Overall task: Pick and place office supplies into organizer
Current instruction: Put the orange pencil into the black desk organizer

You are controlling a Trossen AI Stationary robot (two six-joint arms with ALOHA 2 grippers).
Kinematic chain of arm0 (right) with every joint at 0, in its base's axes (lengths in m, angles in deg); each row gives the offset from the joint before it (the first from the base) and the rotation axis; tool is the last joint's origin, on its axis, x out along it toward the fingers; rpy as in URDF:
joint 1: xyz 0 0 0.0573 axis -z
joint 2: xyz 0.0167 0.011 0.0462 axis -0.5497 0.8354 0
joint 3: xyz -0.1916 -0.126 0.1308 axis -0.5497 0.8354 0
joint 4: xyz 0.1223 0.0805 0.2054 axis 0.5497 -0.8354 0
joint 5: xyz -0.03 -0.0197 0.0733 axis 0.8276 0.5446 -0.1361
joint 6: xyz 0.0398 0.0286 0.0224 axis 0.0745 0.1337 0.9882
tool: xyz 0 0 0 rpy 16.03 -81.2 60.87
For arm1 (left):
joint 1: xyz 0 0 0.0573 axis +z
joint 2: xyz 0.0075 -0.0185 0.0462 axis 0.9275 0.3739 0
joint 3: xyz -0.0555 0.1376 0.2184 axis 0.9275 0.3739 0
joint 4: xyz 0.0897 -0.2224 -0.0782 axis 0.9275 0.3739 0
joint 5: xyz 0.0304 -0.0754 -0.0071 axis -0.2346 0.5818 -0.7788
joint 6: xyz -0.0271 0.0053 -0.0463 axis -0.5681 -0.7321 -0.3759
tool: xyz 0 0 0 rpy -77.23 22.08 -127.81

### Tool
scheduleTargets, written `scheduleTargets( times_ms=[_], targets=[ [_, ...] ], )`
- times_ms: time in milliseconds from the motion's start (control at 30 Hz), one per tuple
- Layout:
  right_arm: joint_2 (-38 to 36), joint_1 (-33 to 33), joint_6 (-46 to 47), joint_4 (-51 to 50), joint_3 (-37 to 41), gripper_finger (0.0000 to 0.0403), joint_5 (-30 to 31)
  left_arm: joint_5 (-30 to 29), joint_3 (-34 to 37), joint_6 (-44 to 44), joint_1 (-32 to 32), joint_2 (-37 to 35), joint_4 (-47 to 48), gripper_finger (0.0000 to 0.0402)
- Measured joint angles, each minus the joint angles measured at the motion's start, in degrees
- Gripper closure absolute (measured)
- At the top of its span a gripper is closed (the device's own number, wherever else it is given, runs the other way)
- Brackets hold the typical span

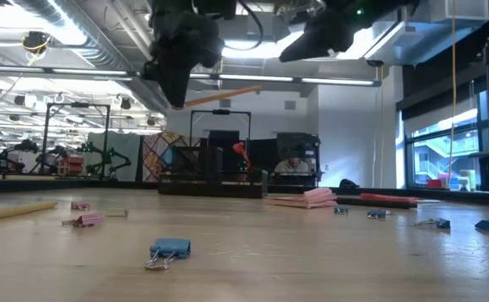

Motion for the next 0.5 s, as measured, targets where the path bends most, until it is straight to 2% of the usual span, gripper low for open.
scheduleTargets(
  times_ms=[167, 367, 500],
  targets=[
    [-0.04, -1.9, -5.74, -2.84, 0.0, 0.0042, -0.32, 4.82, -0.02, -0.47, 1.55, 0.0, -1.98, 0.0379],
    [0.28, -5.06, -20.75, -2.29, 0.0, 0.0042, -1.22, 16.29, -0.04, -2.71, 2.81, 0.0, -10.47, 0.0378],
    [1.45, -6.0, -29.94, -1.94, 0.0, 0.0042, -1.04, 21.76, -0.04, -4.1, 3.5, 0.0, -15.31, 0.0378]
  ],
)
